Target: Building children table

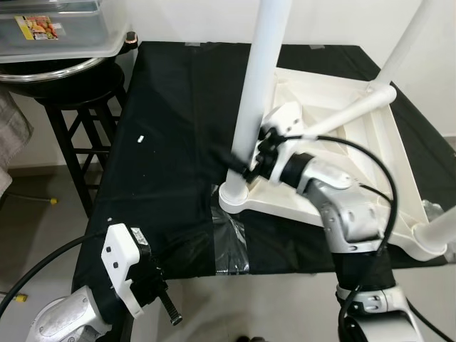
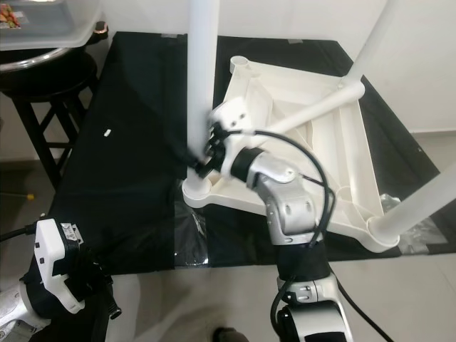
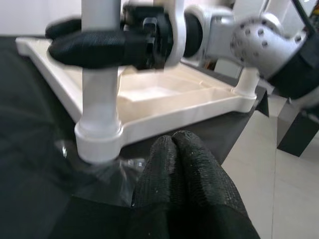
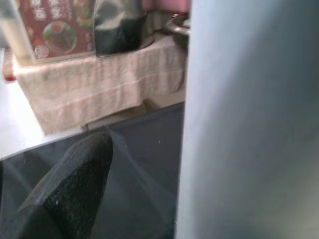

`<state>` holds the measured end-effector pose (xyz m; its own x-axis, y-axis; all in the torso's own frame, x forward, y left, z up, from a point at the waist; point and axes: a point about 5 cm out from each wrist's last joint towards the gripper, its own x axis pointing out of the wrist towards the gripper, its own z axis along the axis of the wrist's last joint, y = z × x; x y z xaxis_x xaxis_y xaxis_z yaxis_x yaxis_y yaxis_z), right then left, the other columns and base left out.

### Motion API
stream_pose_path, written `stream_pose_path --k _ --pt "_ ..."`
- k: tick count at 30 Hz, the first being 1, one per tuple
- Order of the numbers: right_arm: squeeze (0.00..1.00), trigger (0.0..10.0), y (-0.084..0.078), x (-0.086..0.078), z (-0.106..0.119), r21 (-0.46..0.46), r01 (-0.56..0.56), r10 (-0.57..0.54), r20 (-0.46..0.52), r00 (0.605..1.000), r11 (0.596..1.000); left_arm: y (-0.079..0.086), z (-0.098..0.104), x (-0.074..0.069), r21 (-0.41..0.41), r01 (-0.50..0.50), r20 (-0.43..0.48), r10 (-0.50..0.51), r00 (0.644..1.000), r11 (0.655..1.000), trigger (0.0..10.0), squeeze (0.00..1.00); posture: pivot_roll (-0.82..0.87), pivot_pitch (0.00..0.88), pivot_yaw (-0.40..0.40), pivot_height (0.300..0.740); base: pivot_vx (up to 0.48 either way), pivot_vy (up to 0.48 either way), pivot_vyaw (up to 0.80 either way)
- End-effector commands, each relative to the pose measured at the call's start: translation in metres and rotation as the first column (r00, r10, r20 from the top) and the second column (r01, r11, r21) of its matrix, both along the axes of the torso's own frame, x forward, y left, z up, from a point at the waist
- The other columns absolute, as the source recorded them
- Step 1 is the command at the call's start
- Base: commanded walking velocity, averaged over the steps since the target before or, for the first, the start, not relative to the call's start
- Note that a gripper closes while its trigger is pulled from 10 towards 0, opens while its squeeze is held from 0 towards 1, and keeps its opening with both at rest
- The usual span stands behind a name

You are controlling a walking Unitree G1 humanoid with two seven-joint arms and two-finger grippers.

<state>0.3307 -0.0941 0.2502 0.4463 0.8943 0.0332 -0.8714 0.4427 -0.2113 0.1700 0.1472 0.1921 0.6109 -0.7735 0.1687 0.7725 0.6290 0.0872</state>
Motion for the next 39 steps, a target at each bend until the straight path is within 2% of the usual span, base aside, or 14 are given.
stream_pose_path --k 1,4,10,12,13,14,15,27,28,33,34,35,37,39 --pt "0.0 10.0 0.0 0.006 0.007 -0.01 -0.035 0.035 0.041 0.999 0.999 -0.001 0.002 -0.005 0.011 0.011 -0.004 -0.011 1.0 1.0 10.0 0.0 0.09 0.252 -0.09 0.74 0.0 0.0 0.0" --pt "0.0 10.0 -0.006 0.021 0.023 0.028 -0.091 0.09 0.037 0.995 0.995 0.002 0.002 -0.009 0.023 0.001 -0.013 -0.001 1.0 1.0 10.0 0.0 0.11 0.266 -0.095 0.74 0.0 0.0 0.0" --pt "0.0 10.0 -0.016 0.027 0.028 -0.001 -0.224 0.224 0.038 0.974 0.975 0.004 0.003 -0.013 0.027 -0.013 -0.019 0.014 1.0 1.0 10.0 0.0 0.12 0.278 -0.097 0.74 0.0 0.0 0.0" --pt "0.0 9.7 -0.02 0.027 0.029 -0.013 -0.251 0.251 0.031 0.967 0.968 0.005 0.003 -0.014 0.028 -0.016 -0.021 0.017 1.0 0.999 10.0 0.0 0.12 0.279 -0.097 0.74 0.0 0.0 0.0" --pt "0.0 8.3 -0.024 0.029 0.03 -0.023 -0.266 0.267 0.027 0.963 0.964 0.005 0.003 -0.014 0.029 -0.018 -0.023 0.019 1.0 0.999 10.0 0.0 0.12 0.28 -0.097 0.74 0.0 0.0 0.0" --pt "0.0 8.3 -0.026 0.03 0.031 -0.026 -0.269 0.27 0.025 0.963 0.963 0.005 0.003 -0.015 0.029 -0.018 -0.024 0.019 1.0 0.999 10.0 0.0 0.12 0.28 -0.097 0.74 0.0 0.0 0.0" --pt "0.0 0.0 -0.027 0.03 0.031 -0.027 -0.286 0.286 0.018 0.958 0.958 0.005 0.003 -0.015 0.029 -0.017 -0.024 0.018 1.0 0.999 10.0 0.0 0.13 0.28 -0.096 0.74 0.0 0.0 0.0" --pt "0.0 0.0 -0.044 0.023 0.02 -0.006 -0.335 0.335 -0.006 0.942 0.942 0.003 0.004 -0.011 0.025 -0.017 -0.01 0.018 1.0 1.0 10.0 0.0 0.1 0.249 -0.101 0.74 0.0 0.0 0.0" --pt "0.0 0.0 -0.053 0.013 0.005 0.017 -0.283 0.283 -0.024 0.959 0.959 0.002 0.004 -0.01 0.022 -0.017 -0.005 0.017 1.0 1.0 10.0 0.0 0.09 0.242 -0.103 0.74 0.0 0.0 0.0" --pt "0.0 0.0 -0.05 -0.003 -0.022 0.06 -0.068 0.073 -0.083 0.994 0.996 0.002 0.004 -0.008 0.018 -0.014 -0.002 0.014 1.0 1.0 10.0 0.0 0.07 0.235 -0.107 0.74 0.0 0.0 0.0" --pt "0.0 0.0 -0.045 -0.012 -0.05 0.025 0.323 -0.32 -0.082 0.944 0.946 0.002 0.003 -0.006 0.016 -0.01 -0.002 0.01 1.0 1.0 10.0 0.0 0.05 0.235 -0.088 0.74 0.0 0.0 0.0" --pt "0.0 0.0 -0.049 -0.028 -0.067 0.008 0.561 -0.56 -0.067 0.826 0.828 0.003 0.003 -0.005 0.015 -0.007 -0.002 0.007 1.0 1.0 10.0 0.0 0.04 0.239 -0.079 0.74 0.0 0.0 0.0" --pt "0.0 0.0 -0.046 -0.062 -0.088 -0.011 0.694 -0.691 -0.103 0.715 0.72 0.002 0.003 -0.001 0.011 0.006 -0.002 -0.006 1.0 1.0 10.0 0.0 0.04 0.236 -0.069 0.74 0.0 0.0 0.0" --pt "0.0 0.0 -0.04 -0.067 -0.092 -0.015 0.663 -0.658 -0.138 0.74 0.748 0.001 0.002 0.0 0.01 0.011 -0.002 -0.011 1.0 1.0 10.0 0.0 0.03 0.228 -0.067 0.74 0.0 0.0 0.0"
